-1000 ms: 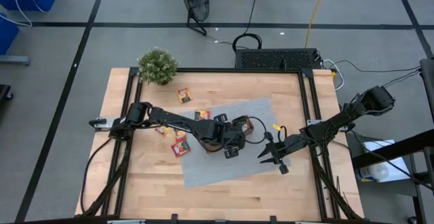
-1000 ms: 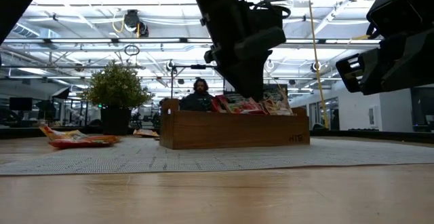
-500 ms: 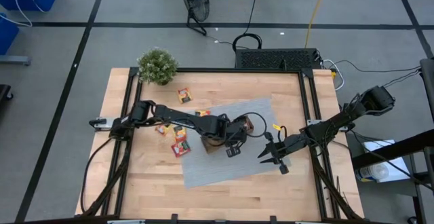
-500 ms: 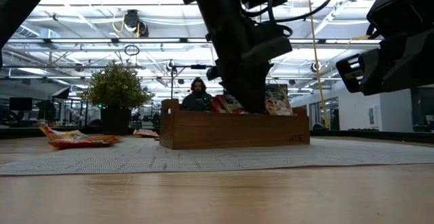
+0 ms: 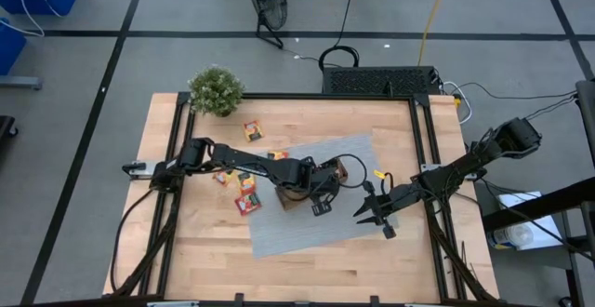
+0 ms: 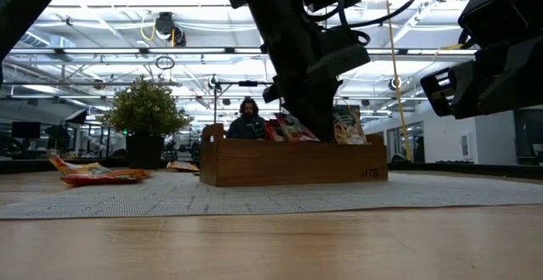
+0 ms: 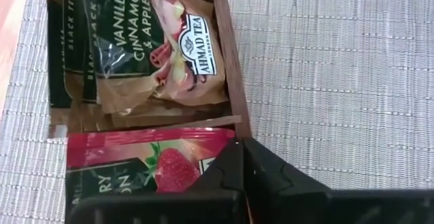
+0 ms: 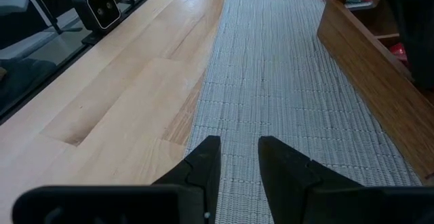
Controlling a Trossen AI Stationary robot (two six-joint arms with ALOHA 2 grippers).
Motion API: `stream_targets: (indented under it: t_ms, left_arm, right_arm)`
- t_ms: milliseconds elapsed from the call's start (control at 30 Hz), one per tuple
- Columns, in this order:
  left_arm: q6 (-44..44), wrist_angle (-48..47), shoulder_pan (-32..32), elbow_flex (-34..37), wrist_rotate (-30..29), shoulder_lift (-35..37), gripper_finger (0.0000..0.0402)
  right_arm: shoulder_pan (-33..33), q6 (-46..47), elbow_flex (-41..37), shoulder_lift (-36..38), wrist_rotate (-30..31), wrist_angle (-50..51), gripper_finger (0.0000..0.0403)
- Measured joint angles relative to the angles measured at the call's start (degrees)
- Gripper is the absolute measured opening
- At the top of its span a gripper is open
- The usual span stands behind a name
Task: Pick & Place Tea
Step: Put the red tea bag into the middle section of the wooden organizer
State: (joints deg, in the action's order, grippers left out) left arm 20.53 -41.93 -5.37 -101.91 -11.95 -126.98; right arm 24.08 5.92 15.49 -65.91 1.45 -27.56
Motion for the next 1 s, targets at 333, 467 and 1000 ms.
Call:
stream_targets:
  t_ms: [333, 467, 1000]
  left_arm:
    - [-0.9, -1.7, -0.6, 0.3, -0.8, 3.2, 0.0007]
    - [-0.9, -2.1, -0.9, 0.3, -3.8, 3.8, 0.0004]
    - [0.7, -0.7, -0.5, 2.7, -3.0, 2.6, 0.0005]
  right_arm:
    - [0.0, 0.0, 0.0, 0.0, 0.0, 0.0, 0.0091]
    - [0.0, 0.0, 0.0, 0.0, 0.0, 0.1, 0.0091]
    - [0.0, 0.0, 0.0, 0.0, 0.0, 0.1, 0.0091]
